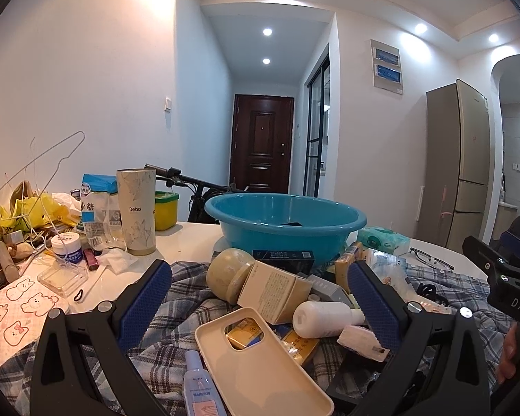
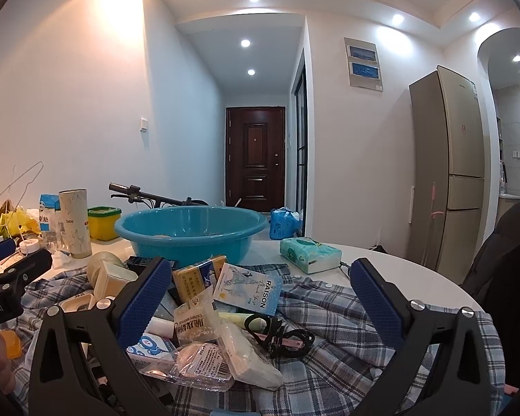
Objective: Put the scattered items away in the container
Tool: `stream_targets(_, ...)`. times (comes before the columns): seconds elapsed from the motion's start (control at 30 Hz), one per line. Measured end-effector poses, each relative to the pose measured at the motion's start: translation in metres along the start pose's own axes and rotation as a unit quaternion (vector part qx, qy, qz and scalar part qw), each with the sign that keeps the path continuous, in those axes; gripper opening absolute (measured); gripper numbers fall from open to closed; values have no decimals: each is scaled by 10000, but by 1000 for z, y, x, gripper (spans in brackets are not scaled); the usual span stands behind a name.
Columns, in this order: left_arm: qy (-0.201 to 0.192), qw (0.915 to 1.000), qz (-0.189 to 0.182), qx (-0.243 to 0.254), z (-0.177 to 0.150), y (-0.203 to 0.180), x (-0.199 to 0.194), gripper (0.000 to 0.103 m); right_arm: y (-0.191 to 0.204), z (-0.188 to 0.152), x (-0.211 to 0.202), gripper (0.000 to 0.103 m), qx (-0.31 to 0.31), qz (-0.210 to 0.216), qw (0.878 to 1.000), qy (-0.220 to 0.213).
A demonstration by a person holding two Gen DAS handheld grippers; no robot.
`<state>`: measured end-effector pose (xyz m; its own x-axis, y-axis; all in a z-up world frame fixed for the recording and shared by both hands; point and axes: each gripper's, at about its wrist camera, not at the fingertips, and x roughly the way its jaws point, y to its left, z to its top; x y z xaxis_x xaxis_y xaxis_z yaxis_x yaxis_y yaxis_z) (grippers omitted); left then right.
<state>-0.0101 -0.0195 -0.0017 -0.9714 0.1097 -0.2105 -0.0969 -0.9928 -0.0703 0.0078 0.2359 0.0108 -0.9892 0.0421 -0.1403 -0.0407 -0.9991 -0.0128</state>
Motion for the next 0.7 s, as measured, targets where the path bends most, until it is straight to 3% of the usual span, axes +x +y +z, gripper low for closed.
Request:
stream_targets(0.4, 255, 9997, -12, 53, -2, -3, 11, 103, 1, -4, 4, 103, 35, 14, 10000, 85)
stream_targets(0.7, 345, 9993, -10, 163, -4, -7, 16, 103, -7, -8, 20, 102, 207, -6, 9985, 508)
